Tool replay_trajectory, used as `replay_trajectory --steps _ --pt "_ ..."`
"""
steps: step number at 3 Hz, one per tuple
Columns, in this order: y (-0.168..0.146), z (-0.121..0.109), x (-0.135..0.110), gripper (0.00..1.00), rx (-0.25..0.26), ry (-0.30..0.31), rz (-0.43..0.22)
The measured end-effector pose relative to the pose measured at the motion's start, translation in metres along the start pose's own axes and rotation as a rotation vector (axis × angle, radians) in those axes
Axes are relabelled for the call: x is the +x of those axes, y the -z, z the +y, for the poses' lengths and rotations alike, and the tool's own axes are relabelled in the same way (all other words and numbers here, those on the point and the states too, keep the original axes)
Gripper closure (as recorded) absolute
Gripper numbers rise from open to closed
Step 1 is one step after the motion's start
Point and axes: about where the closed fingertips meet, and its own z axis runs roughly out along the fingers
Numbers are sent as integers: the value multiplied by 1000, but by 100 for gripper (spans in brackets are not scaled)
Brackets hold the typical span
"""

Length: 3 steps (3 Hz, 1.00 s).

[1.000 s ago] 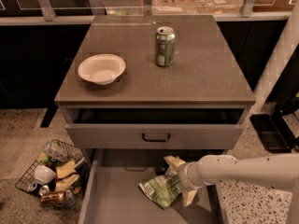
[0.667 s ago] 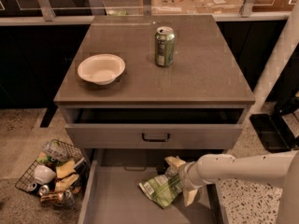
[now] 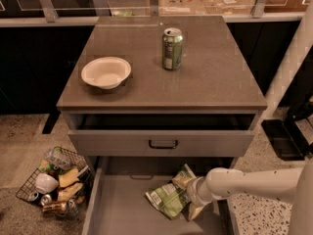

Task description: Pick green can from middle drawer and place on counter

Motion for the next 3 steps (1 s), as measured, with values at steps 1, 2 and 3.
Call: replay_trajectory --steps 1,2,3 --pt "-1 1 -1 40 -2 0 -1" --pt "-2 1 -2 64 -4 0 -3" --pt "-3 2 -2 87 -5 0 -5"
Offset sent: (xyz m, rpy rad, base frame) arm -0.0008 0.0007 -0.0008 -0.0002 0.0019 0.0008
